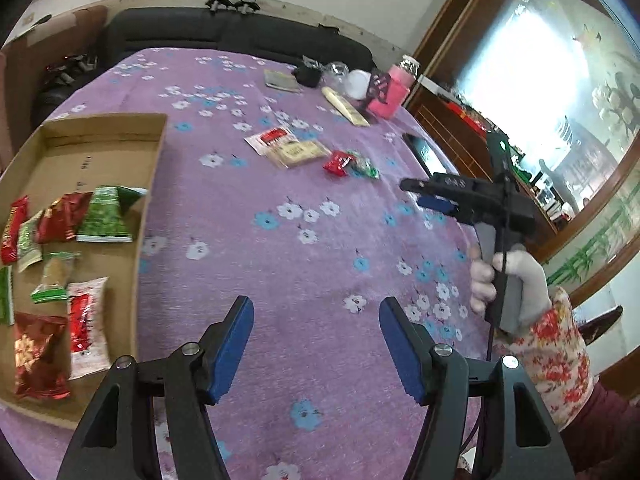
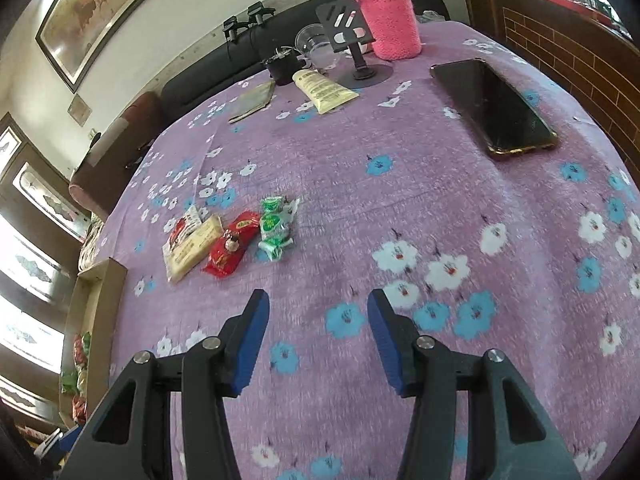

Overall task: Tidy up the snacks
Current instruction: 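Move both tools back to the remaining snacks on the tablecloth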

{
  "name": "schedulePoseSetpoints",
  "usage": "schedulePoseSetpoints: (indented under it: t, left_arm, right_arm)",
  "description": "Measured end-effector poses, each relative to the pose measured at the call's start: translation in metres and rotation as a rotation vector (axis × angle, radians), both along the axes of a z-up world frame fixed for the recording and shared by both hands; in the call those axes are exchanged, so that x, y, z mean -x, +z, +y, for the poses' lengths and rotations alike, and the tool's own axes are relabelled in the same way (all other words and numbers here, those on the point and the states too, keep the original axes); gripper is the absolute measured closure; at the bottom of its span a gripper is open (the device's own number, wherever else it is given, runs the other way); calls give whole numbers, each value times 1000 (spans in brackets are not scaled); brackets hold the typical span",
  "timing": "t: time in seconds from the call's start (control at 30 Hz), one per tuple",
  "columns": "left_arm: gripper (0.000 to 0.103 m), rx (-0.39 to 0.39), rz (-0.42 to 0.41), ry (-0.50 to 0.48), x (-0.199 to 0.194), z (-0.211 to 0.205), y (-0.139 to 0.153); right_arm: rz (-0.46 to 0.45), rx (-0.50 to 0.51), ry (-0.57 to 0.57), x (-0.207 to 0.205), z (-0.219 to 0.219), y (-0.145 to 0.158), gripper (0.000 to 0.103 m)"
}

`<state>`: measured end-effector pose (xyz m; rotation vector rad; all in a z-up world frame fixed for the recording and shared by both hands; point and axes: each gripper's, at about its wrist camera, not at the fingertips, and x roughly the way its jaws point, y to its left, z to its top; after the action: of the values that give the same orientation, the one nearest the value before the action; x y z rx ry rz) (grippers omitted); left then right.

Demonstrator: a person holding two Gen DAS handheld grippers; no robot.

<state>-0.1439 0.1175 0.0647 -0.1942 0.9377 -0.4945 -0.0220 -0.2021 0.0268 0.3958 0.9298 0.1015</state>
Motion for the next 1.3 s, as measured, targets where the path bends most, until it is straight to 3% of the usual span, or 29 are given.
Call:
schedulePoseSetpoints:
  t: [0.13,0.33,0.43,0.47,0.57,0.63,0.73,0.87,0.93,1.03,1.17,1.3]
  left_arm:
    - [34,-16,22,-13,-7,-8,-7]
    - [34,-28,47,-19,-14,-12,-15]
    - [34,-29,48,-25,-17,-14,-16]
    - [34,-31,49,-25,-17,-14,-17]
    - [34,-33,52,-24,-19,-13,-18]
    - [34,-30,54,-22,-19,-12,-19]
    - [34,-22,56,-17,-20,-11,-21]
    - [34,-19,52,-22,-17,-10,-21]
    - [34,-13,48,-23,-18,-9,-20]
    - [34,-10,52,-21,-20,-10,-21]
    - [34,-22,56,-32,-23,-15,-22]
    - [34,-46,30,-51,-32,-22,-12]
  right_arm:
    - [-11,29,24,-18,13,-3,53]
    - [-45,262,59,-53,44,-5,53]
    - [-53,287,85,-69,55,-9,54]
    - [-50,283,100,-74,58,-11,58]
    - [-50,297,138,-79,70,-12,83]
    - [-36,228,191,-73,77,-13,85]
    - [-31,192,288,-58,95,-13,85]
    - [-29,43,438,-28,104,-8,85]
    - [-46,38,423,-17,97,-2,85]
    - [-64,120,328,-10,83,1,85]
    - [-46,107,268,-15,69,-5,84]
    - [-70,76,260,-18,64,-5,55]
